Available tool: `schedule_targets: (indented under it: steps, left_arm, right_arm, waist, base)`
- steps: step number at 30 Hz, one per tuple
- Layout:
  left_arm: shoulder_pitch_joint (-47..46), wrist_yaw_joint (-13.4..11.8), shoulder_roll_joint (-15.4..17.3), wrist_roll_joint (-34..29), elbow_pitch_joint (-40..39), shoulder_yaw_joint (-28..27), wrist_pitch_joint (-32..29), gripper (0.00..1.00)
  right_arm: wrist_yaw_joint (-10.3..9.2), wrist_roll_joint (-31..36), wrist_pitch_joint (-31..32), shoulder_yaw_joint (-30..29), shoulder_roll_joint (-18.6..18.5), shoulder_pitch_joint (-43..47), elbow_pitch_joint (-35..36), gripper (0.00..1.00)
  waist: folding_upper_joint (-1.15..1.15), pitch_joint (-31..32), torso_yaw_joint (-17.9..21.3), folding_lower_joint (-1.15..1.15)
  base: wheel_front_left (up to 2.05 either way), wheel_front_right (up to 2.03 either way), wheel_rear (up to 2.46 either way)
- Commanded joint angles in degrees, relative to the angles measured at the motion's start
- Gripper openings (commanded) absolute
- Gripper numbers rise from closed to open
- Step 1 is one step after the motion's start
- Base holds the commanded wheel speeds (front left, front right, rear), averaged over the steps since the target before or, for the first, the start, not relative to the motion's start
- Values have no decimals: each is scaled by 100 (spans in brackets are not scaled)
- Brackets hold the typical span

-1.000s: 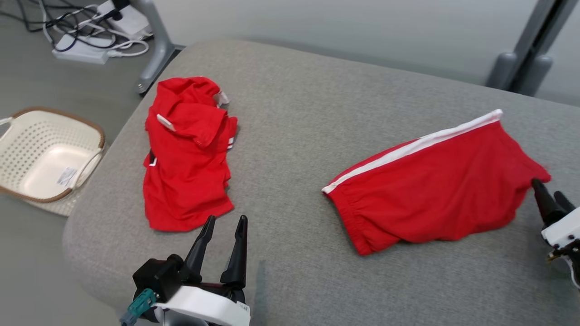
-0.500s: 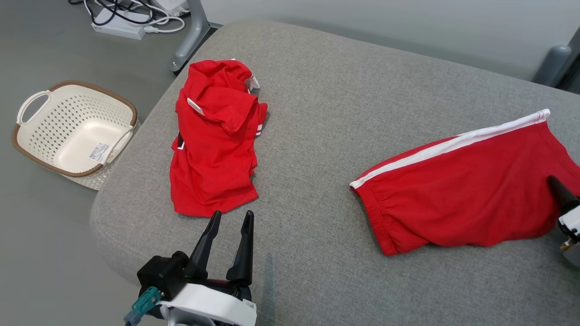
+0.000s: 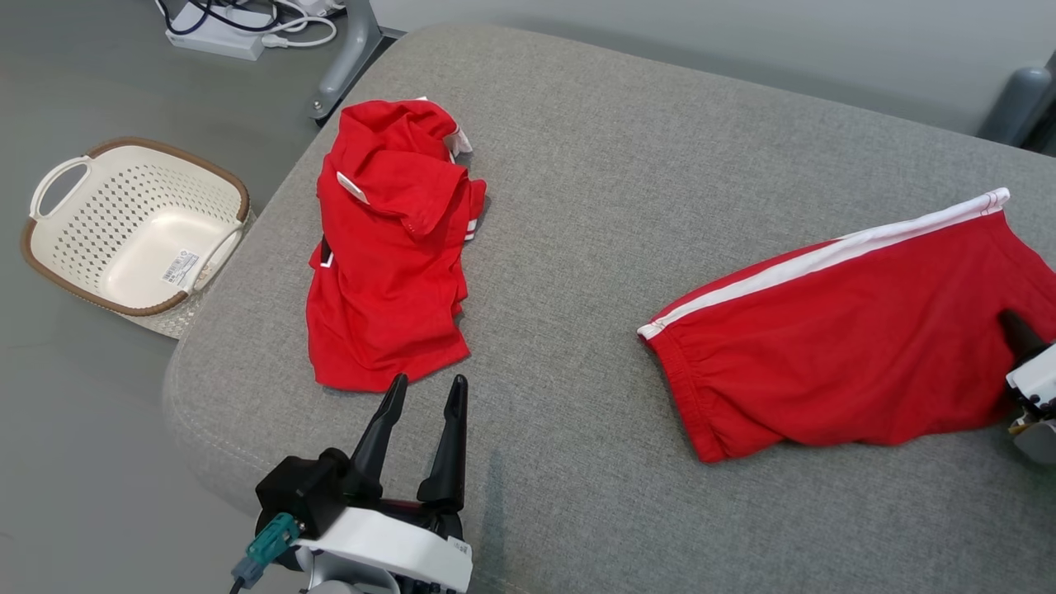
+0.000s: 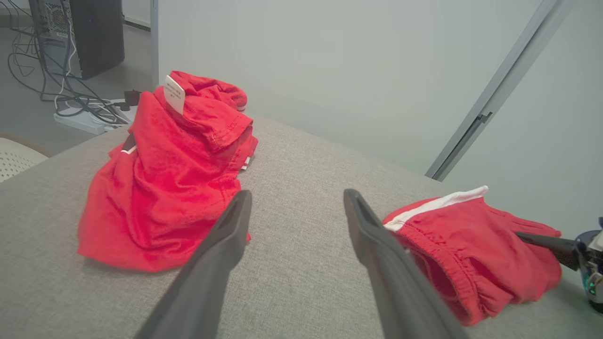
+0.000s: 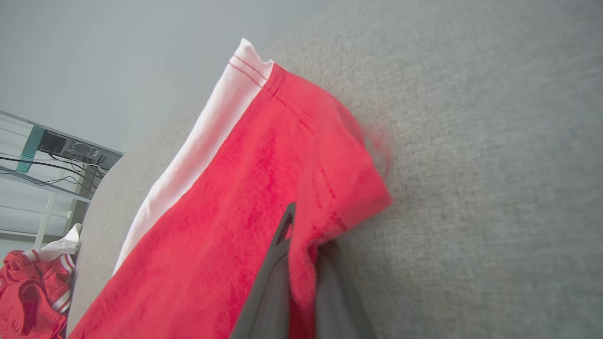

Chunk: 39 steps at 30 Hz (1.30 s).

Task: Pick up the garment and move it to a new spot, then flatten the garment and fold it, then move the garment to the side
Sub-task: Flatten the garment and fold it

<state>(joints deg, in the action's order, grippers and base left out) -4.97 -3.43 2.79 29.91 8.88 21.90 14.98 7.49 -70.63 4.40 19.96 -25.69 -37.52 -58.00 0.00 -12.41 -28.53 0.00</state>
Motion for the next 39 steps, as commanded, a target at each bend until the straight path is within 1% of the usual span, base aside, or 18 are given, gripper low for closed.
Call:
schedule_targets:
  steps: [1, 5, 12, 15, 18, 22, 24, 31, 38, 39]
  left_arm:
    - [-85, -17, 22, 22, 2, -15, 16, 100]
    - [-95, 8, 24, -218, 36, 44, 16, 100]
    - [-6, -1, 24, -272, 53, 0, 16, 100]
    - [31, 35, 27, -300, 72, -23, 16, 100]
    - [99, 2, 22, -325, 93, -88, 15, 100]
    - [190, 28, 26, -333, 115, -177, 16, 100]
    - [282, 85, 22, -351, 144, -250, 16, 100]
    - [357, 152, 23, -345, 173, -326, 16, 100]
    - [459, 224, 26, -389, 252, -360, 16, 100]
    - [467, 226, 27, -281, 260, -383, 16, 100]
  right_arm:
    - [1, -53, -62, 28, 6, 71, 9, 0]
    - [1, -193, -282, -11, -17, 103, 43, 0]
    - [1, -601, -871, -304, 113, 380, -136, 0]
    - [1, -791, -1046, -422, 188, 611, -66, 0]
    - [1, -977, -1297, -595, 240, 877, -29, 0]
    - [1, -1132, -1501, -750, 303, 1150, 14, 0]
    - [1, -1315, -1709, -971, 342, 1420, -103, 0]
    - [1, -1437, -1932, -1340, 424, 1817, -500, 0]
    - [1, -1268, -1973, -1389, 481, 1951, -682, 0]
    - [1, -1215, -1971, -1366, 487, 1947, -685, 0]
  waist:
    - [0, 9, 12, 0]
    - [0, 78, 78, 0]
    - [0, 327, 249, 0]
    - [0, 451, 339, 0]
    - [0, 590, 453, 0]
    - [0, 742, 580, 0]
    - [0, 896, 713, 0]
    - [0, 1112, 924, 0]
    - [0, 1252, 1137, 0]
    - [0, 1278, 1151, 0]
  base:
    - [0, 0, 0]
    - [0, 0, 0]
    - [0, 0, 0]
    - [0, 0, 0]
    - [0, 0, 0]
    - [0, 0, 0]
    - [0, 0, 0]
    - [0, 0, 0]
    - [0, 0, 0]
    - [0, 0, 0]
